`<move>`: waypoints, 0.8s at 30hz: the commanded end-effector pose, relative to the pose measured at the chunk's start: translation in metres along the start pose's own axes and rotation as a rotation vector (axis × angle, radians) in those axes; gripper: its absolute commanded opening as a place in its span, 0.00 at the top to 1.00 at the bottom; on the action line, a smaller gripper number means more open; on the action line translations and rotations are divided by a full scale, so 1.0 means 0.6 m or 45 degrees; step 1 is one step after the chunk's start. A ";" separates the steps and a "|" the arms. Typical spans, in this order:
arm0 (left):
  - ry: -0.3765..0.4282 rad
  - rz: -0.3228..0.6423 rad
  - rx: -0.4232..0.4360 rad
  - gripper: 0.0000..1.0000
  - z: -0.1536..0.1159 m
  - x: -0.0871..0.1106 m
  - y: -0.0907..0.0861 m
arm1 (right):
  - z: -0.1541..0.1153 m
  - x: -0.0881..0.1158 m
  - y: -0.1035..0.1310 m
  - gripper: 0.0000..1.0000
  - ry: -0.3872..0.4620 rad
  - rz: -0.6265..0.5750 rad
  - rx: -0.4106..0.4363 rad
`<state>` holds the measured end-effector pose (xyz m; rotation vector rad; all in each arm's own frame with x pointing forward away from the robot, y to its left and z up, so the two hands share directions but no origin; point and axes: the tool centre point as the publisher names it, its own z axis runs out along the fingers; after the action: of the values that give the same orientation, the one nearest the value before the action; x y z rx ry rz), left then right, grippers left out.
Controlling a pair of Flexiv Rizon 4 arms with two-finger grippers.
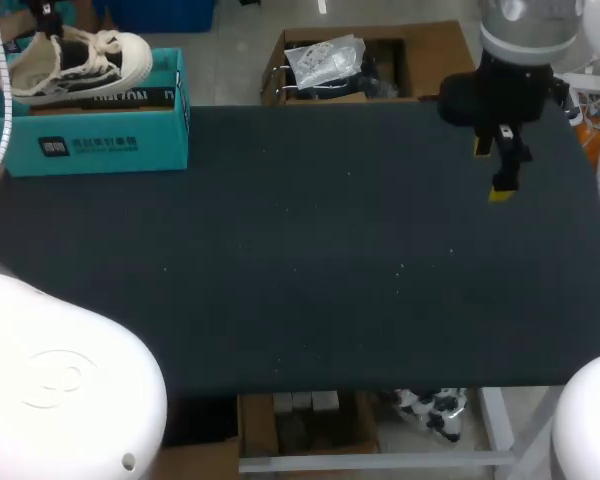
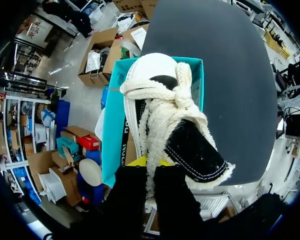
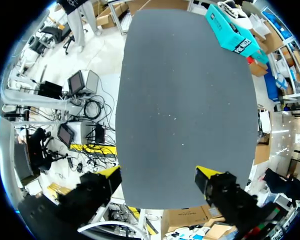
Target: Open the shoe tongue, take the insole out of the shoe, put the insole back into the shoe, and pack the shoe into the shoebox
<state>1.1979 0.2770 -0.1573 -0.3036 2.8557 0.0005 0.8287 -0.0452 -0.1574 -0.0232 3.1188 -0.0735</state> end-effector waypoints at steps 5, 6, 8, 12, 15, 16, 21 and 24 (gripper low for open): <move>0.186 0.043 -0.039 1.00 0.107 -0.054 0.021 | -0.002 0.001 -0.001 0.00 0.001 0.000 0.000; 0.204 0.045 -0.050 1.00 0.123 -0.056 0.022 | -0.002 0.001 -0.001 0.00 0.001 0.000 0.000; 0.255 0.066 -0.056 1.00 0.154 -0.058 0.022 | -0.002 0.001 -0.001 0.00 0.001 0.000 0.000; 0.315 0.123 -0.090 1.00 0.198 -0.050 0.017 | -0.002 0.001 -0.001 0.00 0.001 0.000 0.000; 0.351 0.173 -0.106 1.00 0.218 -0.040 0.012 | -0.002 0.001 -0.001 0.00 0.001 0.000 0.000; 0.357 0.179 -0.109 1.00 0.224 -0.038 0.010 | -0.002 0.001 -0.001 0.00 0.001 0.000 0.000; 0.403 0.216 -0.131 1.00 0.250 -0.036 -0.003 | -0.002 0.001 -0.001 0.00 0.001 0.000 0.000; 0.432 0.191 -0.152 1.00 0.266 -0.047 -0.011 | -0.002 0.001 -0.001 0.00 0.001 0.000 0.000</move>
<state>1.2499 0.2813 -0.2909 -0.0881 3.0336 0.1560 0.8280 -0.0456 -0.1570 -0.0229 3.1180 -0.0733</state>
